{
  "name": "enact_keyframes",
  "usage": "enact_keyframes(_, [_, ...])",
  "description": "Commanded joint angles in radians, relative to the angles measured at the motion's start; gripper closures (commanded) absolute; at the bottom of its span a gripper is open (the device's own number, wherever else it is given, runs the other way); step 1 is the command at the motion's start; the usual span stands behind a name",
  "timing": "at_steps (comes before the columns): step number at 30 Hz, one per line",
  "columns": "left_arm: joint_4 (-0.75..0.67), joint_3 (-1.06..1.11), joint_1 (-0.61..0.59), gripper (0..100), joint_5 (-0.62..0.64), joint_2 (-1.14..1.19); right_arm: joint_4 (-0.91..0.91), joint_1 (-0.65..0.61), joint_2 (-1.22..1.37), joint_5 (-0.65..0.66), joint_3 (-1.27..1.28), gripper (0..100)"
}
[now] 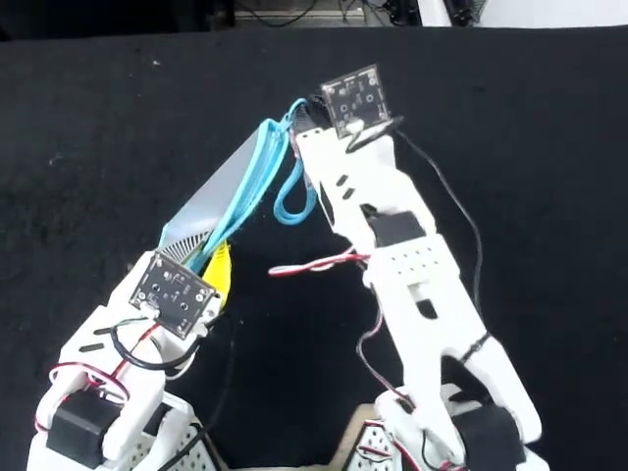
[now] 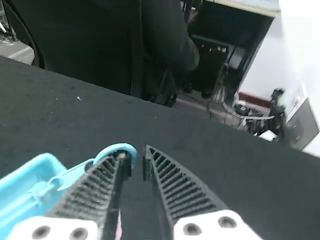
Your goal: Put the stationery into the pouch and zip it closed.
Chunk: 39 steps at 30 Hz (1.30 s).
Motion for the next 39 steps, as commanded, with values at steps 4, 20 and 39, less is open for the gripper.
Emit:
enact_keyframes(4, [0.035,0.039,-0.001,97,0.009,0.009,-0.028,0.101,0.035,-0.029,-0.082,98.8])
enact_keyframes(20, [0.035,0.039,-0.001,97,0.009,0.009,0.402,-0.006,-0.194,-0.029,-0.073,79.3])
enact_keyframes(39, [-0.026,0.047,-0.128,97,0.009,0.009,0.934,0.06,-0.796,-0.028,0.11,85.2])
